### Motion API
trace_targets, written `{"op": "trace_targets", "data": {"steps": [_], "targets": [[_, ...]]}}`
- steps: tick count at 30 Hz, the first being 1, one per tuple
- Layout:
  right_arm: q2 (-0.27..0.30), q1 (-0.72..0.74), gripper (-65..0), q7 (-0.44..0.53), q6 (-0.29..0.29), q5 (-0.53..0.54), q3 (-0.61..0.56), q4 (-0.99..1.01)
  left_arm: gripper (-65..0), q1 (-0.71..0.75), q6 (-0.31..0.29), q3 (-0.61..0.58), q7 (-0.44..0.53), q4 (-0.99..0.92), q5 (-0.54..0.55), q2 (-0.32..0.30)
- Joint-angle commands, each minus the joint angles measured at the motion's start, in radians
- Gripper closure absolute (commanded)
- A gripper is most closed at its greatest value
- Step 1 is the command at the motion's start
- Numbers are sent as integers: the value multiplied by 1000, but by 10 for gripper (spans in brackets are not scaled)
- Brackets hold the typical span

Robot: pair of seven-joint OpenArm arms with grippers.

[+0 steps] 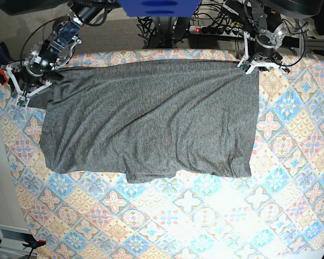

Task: Layout the t-shirt on the table in an organized manner, then fold the t-shirt properly
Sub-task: 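Pull the held edge with both grippers away from the shirt body, then release the edge and move both grippers over the shirt middle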

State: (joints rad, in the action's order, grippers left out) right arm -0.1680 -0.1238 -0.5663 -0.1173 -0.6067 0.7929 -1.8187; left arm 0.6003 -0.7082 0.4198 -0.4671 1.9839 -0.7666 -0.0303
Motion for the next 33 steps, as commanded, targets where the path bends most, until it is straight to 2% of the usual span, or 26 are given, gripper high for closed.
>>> {"op": "trace_targets", "data": {"steps": [1, 5, 12, 14, 19, 22, 25, 33], "targets": [[11, 3, -261, 19, 15, -11, 6, -23, -212, 5, 10, 6, 8, 18, -3, -4], [11, 3, -299, 19, 15, -11, 18, -25, -237, 19, 10, 15, 11, 27, -3, -6], [11, 11, -304, 19, 15, -9, 58, -63, -242, -3, 10, 110, 23, 76, 8, -3], [11, 11, -304, 19, 15, -11, 55, -69, -242, -23, 10, 136, 72, 76, 8, 2], [11, 49, -304, 19, 15, -15, 46, -88, -242, -35, 10, 175, 227, 76, 6, 86], [11, 51, -304, 19, 15, -17, -10, -89, -242, -66, 10, 178, 307, 76, -1, 149], [11, 49, -304, 19, 15, -17, -69, -89, -242, -105, 10, 178, 368, 74, 3, 186], [11, 46, -304, 19, 14, -11, -398, -86, -243, -383, 10, 169, 367, 30, -3, 187]]}}
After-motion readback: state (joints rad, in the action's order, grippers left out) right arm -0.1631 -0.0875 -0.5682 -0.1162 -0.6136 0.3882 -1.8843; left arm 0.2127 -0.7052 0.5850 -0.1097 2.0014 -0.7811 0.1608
